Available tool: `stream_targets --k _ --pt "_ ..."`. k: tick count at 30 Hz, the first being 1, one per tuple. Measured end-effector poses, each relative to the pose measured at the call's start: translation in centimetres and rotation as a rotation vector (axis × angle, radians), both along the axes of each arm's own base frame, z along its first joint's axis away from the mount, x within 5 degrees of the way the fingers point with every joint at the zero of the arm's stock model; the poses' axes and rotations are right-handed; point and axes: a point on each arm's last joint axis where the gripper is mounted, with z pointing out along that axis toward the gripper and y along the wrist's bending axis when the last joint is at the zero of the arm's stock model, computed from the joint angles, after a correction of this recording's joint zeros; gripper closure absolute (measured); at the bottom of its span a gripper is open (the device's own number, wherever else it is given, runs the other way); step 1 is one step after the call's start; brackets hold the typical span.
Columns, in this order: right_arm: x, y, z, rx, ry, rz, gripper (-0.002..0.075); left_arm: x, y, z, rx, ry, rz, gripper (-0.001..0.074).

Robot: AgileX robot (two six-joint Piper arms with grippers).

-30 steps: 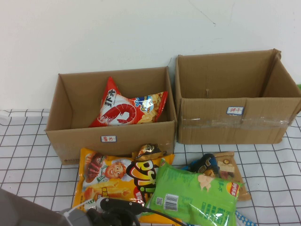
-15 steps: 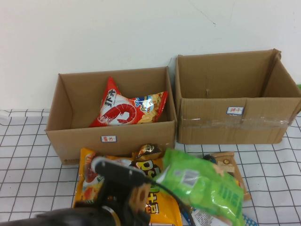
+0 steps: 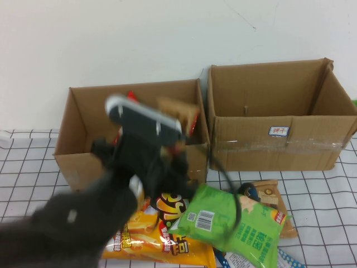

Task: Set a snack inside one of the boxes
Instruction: Place the biscuit in the biscuit box

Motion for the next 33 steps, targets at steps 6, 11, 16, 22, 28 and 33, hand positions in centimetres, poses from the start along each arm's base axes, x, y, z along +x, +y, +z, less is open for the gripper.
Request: stream_targets --k 6,11,16,22,28,33 --pt "0.0 0.0 0.0 0.0 0.0 0.0 0.0727 5.7 -1.8 1.8 -0.07 -0.022 0.05 0.0298" --pt "0.0 0.0 0.0 0.0 0.0 0.0 0.0727 10.3 -5.0 2.6 -0.135 -0.012 -0.038 0.0297" --pt "0.0 0.0 0.0 0.0 0.0 0.0 0.0727 14.8 -8.5 1.6 -0.154 -0.021 -0.092 0.0297" --pt "0.0 0.0 0.0 0.0 0.0 0.0 0.0727 18.9 -11.9 -0.6 -0.152 -0.051 -0.119 0.0298" --pt "0.0 0.0 0.0 0.0 0.0 0.0 0.0727 21.7 -13.3 -2.1 -0.165 -0.085 -0.104 0.0254" --pt "0.0 0.0 0.0 0.0 0.0 0.0 0.0727 22.4 -12.6 -1.6 -0.164 -0.105 -0.072 0.0222"
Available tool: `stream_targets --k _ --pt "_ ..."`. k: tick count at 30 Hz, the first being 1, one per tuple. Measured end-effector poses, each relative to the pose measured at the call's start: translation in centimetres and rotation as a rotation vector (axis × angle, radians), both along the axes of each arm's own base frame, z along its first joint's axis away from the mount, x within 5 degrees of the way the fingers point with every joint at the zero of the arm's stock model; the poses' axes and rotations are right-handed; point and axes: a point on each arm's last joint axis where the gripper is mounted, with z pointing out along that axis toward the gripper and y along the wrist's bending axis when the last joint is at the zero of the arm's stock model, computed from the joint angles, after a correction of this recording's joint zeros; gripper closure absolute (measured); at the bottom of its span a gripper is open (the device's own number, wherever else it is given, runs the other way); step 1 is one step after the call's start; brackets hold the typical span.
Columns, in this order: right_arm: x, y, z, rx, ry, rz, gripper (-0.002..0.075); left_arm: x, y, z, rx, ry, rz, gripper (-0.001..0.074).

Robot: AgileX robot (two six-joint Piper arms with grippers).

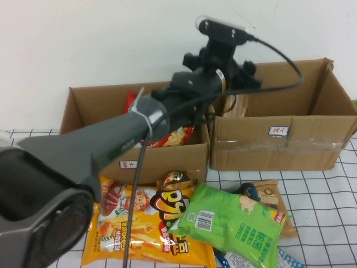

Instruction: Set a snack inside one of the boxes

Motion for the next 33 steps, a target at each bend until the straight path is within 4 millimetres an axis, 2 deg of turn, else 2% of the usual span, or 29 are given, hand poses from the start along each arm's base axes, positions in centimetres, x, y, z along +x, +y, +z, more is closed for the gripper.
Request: stream_targets --k 3,5,9,12,14,19,26,30,33 --pt "0.0 0.0 0.0 0.0 0.0 0.0 0.0727 -0.6 0.5 2.9 -0.036 -0.036 0.005 0.024" --pt "0.0 0.0 0.0 0.0 0.0 0.0 0.0727 -1.6 1.2 5.5 -0.054 -0.071 -0.012 0.0307" --pt "0.0 0.0 0.0 0.0 0.0 0.0 0.0727 -5.2 3.2 11.0 -0.085 -0.132 -0.079 0.059" --pt "0.0 0.0 0.0 0.0 0.0 0.0 0.0727 -8.5 5.4 12.9 -0.087 -0.127 -0.117 0.0694" --pt "0.0 0.0 0.0 0.0 0.0 0.0 0.0727 -10.5 6.7 12.6 -0.073 -0.099 -0.137 0.0717" --pt "0.0 0.0 0.0 0.0 0.0 0.0 0.0727 -15.6 10.4 10.3 -0.008 -0.021 -0.169 0.0732" --pt "0.0 0.0 0.0 0.0 0.0 0.0 0.0727 -21.4 16.2 9.0 0.039 -0.047 -0.063 0.0736" --pt "0.0 0.0 0.0 0.0 0.0 0.0 0.0727 -25.6 20.1 8.7 0.025 -0.103 -0.017 0.0736" --pt "0.0 0.0 0.0 0.0 0.0 0.0 0.0727 -28.7 23.0 7.3 0.007 -0.138 0.023 0.0736"
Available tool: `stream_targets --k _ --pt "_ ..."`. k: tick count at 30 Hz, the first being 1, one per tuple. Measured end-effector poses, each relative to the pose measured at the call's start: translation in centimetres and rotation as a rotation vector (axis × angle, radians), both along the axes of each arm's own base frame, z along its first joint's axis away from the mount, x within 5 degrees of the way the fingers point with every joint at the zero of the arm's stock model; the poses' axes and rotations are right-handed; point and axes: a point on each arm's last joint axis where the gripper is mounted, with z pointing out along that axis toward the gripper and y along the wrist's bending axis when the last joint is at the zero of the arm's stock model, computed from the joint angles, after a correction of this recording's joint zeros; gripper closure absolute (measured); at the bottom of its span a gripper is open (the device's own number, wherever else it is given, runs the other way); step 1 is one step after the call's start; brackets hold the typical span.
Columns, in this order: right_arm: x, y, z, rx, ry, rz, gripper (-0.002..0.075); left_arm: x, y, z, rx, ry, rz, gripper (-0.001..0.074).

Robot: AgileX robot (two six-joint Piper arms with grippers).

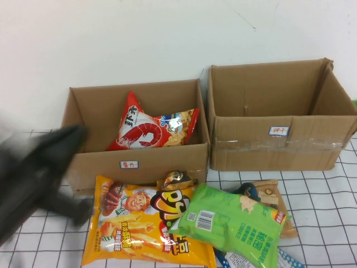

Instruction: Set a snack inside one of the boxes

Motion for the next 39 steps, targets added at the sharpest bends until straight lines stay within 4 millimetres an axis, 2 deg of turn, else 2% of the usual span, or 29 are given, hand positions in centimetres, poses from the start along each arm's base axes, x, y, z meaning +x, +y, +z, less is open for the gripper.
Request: stream_targets --k 5,11,15,22,27,32,39 --pt "0.0 0.0 0.0 0.0 0.0 0.0 0.0727 -3.9 3.8 -2.5 -0.108 -0.04 0.074 0.0736" --pt "0.0 0.0 0.0 0.0 0.0 0.0 0.0727 -6.8 6.1 -3.6 -0.181 -0.142 0.071 0.0735" --pt "0.0 0.0 0.0 0.0 0.0 0.0 0.0727 -7.4 6.7 -3.6 -0.227 -0.168 0.084 0.0736" --pt "0.0 0.0 0.0 0.0 0.0 0.0 0.0727 -7.3 7.1 -3.7 -0.333 -0.127 0.122 0.0736" --pt "0.0 0.0 0.0 0.0 0.0 0.0 0.0727 -7.3 7.0 -4.1 -0.235 -0.131 0.111 0.0736" --pt "0.0 0.0 0.0 -0.001 0.0 0.001 0.0727 -7.4 7.1 -5.5 -0.114 -0.015 0.13 0.0736" --pt "0.0 0.0 0.0 -0.001 0.0 0.001 0.0727 -8.7 8.2 -6.7 -0.083 0.084 0.151 0.0736"
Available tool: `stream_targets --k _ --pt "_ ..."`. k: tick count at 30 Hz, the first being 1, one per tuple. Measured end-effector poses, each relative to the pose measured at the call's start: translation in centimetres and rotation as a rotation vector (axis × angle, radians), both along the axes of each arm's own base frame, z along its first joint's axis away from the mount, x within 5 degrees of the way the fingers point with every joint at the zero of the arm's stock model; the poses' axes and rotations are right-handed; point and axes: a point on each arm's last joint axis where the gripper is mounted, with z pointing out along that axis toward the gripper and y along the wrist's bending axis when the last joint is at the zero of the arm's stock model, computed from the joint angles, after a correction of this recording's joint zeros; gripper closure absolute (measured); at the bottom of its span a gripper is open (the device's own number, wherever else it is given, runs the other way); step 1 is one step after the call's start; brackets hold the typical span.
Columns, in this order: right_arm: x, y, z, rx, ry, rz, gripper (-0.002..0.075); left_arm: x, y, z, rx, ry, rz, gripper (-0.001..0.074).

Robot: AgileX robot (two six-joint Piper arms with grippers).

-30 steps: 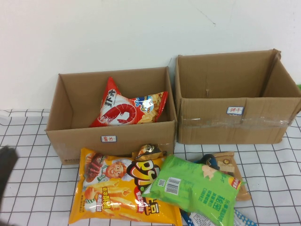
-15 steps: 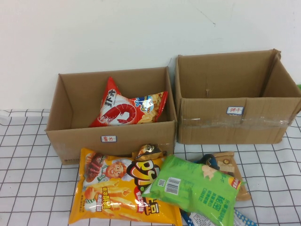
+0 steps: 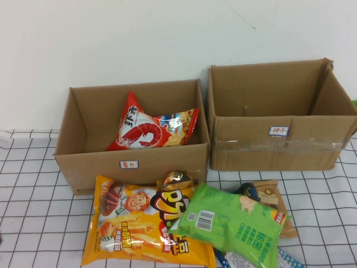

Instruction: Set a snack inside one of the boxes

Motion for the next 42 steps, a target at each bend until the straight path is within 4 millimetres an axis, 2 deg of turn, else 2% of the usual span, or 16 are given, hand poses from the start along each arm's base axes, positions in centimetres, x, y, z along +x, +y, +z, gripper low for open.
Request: stream_targets --k 8,16,25,30,42 --pt "0.0 0.0 0.0 0.0 0.0 0.0 0.0727 -1.6 0.8 -0.7 0.037 -0.074 0.131 0.0736" --pt "0.0 0.0 0.0 0.0 0.0 0.0 0.0727 -1.1 1.1 -2.7 -0.037 -0.101 0.333 0.0736" --pt "0.0 0.0 0.1 0.0 -0.002 0.0 0.0727 -0.5 1.7 -7.1 -0.057 0.03 0.463 0.0736" --pt "0.0 0.0 0.1 0.0 -0.002 0.0 0.0727 -0.6 1.7 -8.0 -0.054 0.083 0.468 0.0736" --pt "0.0 0.0 0.1 0.0 -0.002 0.0 0.0727 -0.6 1.1 -8.2 0.039 0.094 0.339 0.0736"
